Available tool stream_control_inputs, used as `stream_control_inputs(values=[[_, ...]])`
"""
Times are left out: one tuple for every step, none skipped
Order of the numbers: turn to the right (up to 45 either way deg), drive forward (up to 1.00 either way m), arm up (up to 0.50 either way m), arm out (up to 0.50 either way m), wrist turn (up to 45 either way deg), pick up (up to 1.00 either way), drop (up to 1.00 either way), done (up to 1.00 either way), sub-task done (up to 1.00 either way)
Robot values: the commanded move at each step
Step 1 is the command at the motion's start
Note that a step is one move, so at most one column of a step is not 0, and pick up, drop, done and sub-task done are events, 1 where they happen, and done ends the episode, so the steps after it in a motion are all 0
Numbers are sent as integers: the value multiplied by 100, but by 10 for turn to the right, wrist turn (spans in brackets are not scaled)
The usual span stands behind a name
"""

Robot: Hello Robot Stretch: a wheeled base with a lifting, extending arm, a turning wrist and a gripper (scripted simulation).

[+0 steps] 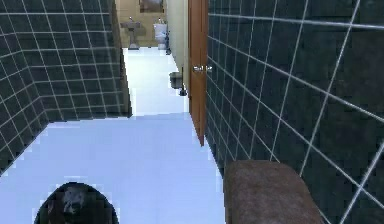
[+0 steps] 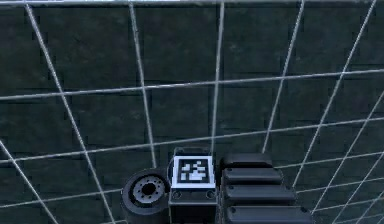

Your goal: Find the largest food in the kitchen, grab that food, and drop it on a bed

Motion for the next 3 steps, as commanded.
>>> stream_control_inputs(values=[[0,60,0,0,0,0,0,0,0],[-150,0,0,0,0,0,0,0,0],[0,5,0,0,0,0,0,0,0]])
